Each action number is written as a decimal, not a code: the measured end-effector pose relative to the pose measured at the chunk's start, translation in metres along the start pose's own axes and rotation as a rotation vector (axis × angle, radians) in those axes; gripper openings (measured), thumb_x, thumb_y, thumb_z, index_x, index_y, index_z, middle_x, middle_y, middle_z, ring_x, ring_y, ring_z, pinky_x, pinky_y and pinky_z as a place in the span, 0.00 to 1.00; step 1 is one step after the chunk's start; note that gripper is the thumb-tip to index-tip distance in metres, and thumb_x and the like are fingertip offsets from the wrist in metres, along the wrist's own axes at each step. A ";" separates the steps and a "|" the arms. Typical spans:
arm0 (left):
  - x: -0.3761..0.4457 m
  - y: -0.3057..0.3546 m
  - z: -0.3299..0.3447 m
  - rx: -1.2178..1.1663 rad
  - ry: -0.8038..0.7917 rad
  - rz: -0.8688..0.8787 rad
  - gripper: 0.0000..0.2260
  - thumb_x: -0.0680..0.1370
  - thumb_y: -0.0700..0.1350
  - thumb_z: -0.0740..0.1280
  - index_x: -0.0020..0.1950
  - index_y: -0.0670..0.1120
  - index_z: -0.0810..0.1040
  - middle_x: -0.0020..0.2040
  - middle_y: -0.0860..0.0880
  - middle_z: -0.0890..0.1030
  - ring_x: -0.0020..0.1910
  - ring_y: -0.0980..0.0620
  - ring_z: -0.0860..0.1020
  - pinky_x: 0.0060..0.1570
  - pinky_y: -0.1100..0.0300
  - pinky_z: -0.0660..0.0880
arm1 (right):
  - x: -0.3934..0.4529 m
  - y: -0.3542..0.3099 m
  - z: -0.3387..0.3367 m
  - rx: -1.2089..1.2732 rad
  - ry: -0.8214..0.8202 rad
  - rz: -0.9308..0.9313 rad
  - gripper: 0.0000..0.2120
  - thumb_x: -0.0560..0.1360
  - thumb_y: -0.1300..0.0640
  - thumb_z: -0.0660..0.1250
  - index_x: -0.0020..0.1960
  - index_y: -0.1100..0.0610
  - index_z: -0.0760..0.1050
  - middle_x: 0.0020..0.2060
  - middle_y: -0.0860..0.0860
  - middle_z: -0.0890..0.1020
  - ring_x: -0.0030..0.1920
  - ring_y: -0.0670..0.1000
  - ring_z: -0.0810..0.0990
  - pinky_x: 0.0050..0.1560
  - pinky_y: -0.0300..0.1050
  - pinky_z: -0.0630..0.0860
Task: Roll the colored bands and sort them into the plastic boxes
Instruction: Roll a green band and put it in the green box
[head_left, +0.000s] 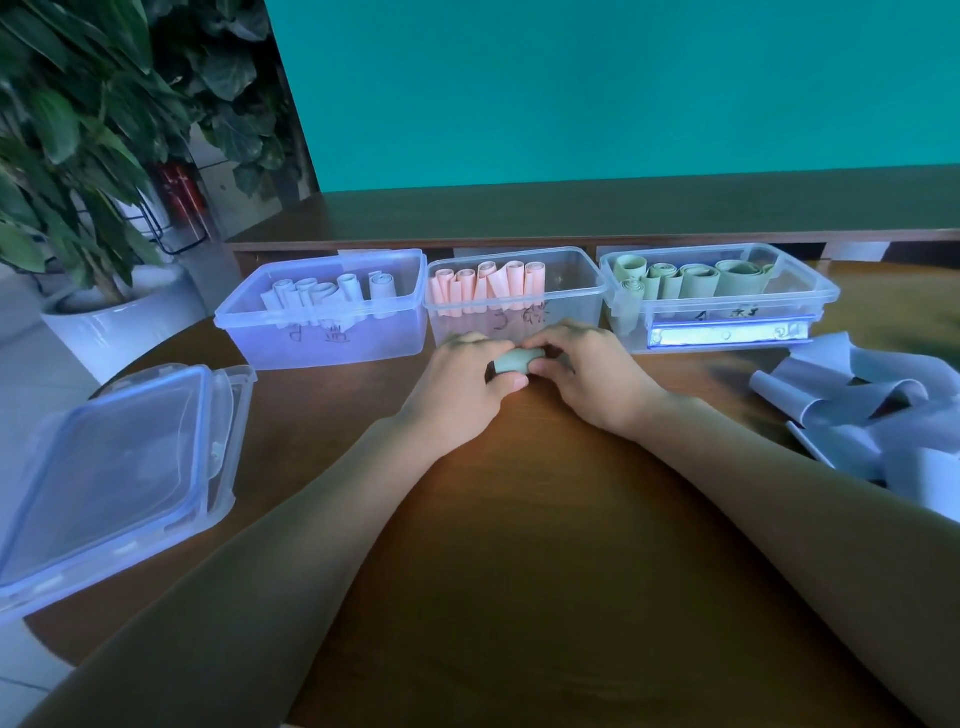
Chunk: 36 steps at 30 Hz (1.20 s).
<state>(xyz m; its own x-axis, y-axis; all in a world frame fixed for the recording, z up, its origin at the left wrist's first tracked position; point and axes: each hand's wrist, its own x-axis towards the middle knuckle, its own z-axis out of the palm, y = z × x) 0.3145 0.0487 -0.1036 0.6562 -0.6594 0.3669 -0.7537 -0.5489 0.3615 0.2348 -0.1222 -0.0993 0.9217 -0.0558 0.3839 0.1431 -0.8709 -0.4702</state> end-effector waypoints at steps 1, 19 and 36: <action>0.001 0.000 0.001 -0.007 0.001 -0.005 0.16 0.81 0.52 0.67 0.69 0.52 0.78 0.61 0.49 0.79 0.59 0.51 0.73 0.56 0.59 0.68 | 0.000 -0.001 0.000 0.001 -0.007 -0.010 0.12 0.82 0.59 0.65 0.64 0.55 0.79 0.57 0.51 0.79 0.54 0.50 0.77 0.56 0.39 0.68; -0.017 0.028 -0.004 -0.137 0.136 0.032 0.11 0.81 0.46 0.68 0.62 0.47 0.81 0.55 0.49 0.82 0.53 0.52 0.77 0.49 0.63 0.72 | -0.024 -0.014 -0.017 0.148 0.018 0.104 0.12 0.81 0.57 0.67 0.64 0.52 0.77 0.50 0.46 0.82 0.50 0.45 0.79 0.51 0.37 0.71; 0.016 0.131 -0.005 -0.777 -0.082 -0.047 0.09 0.82 0.52 0.64 0.54 0.50 0.81 0.37 0.58 0.76 0.40 0.58 0.74 0.47 0.59 0.68 | -0.078 0.000 -0.153 0.402 0.150 0.070 0.10 0.76 0.61 0.74 0.57 0.58 0.82 0.51 0.49 0.87 0.52 0.46 0.85 0.60 0.40 0.78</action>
<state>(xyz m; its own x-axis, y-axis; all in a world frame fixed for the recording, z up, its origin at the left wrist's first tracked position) 0.2263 -0.0315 -0.0463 0.6590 -0.6971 0.2825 -0.4629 -0.0798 0.8828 0.1080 -0.1930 -0.0077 0.8758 -0.2045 0.4373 0.2381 -0.6050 -0.7598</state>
